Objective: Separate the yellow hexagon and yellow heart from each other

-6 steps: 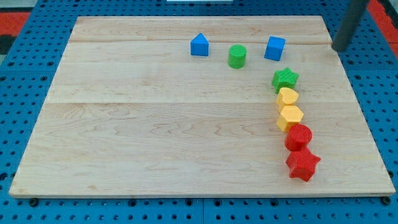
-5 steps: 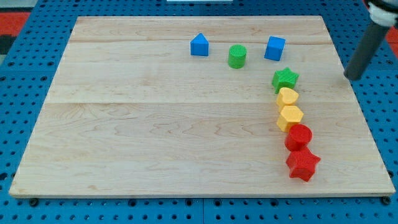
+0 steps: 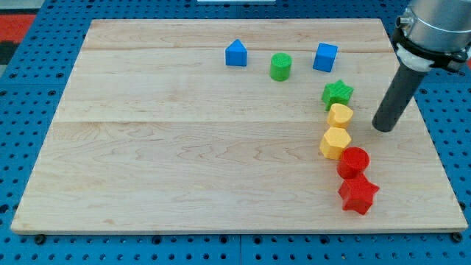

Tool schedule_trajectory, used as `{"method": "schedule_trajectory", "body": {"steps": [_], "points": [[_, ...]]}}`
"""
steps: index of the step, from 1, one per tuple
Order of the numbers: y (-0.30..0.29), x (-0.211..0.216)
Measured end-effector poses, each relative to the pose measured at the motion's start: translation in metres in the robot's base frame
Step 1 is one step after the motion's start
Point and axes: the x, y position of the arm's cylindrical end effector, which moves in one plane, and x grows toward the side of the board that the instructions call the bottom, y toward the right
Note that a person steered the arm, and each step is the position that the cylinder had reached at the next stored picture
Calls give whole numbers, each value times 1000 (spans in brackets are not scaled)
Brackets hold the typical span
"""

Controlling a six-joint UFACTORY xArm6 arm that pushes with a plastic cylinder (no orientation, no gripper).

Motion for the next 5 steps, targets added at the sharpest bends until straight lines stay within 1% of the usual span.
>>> {"method": "schedule_trajectory", "body": {"steps": [1,2,3,4,5], "points": [[-58,13],[-59,3],[-26,-6],[-19,-17],[-22,-16]]}}
